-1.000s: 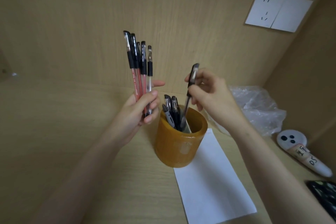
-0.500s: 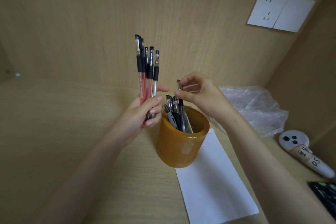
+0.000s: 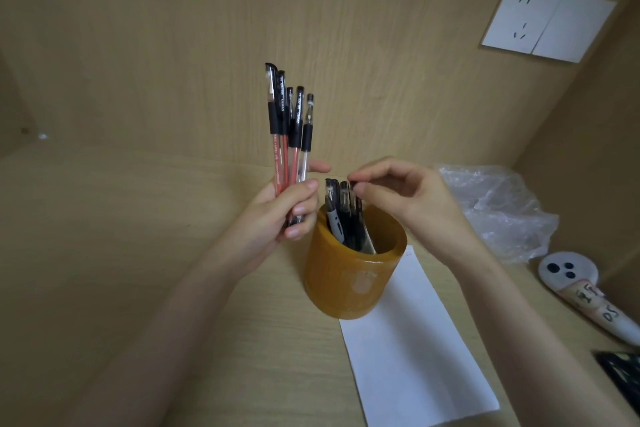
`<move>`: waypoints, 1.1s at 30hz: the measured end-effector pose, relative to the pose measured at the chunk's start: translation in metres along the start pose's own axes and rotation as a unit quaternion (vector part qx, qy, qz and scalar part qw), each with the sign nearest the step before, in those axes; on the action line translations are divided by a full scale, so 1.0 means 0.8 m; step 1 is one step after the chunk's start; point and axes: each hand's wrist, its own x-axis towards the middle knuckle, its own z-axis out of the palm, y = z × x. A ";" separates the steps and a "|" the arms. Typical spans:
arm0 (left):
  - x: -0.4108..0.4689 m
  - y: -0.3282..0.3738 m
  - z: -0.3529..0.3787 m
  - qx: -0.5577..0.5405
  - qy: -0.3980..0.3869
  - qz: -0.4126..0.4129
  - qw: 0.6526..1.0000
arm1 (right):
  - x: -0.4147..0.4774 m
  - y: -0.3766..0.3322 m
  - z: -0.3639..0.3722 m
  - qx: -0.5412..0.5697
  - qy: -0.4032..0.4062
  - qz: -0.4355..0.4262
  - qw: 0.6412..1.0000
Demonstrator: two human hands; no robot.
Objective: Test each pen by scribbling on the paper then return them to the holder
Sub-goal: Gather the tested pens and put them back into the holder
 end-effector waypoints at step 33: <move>0.003 0.002 -0.006 -0.017 0.050 0.025 0.998 | 0.025 -0.056 -0.003 0.200 0.207 -0.067 0.955</move>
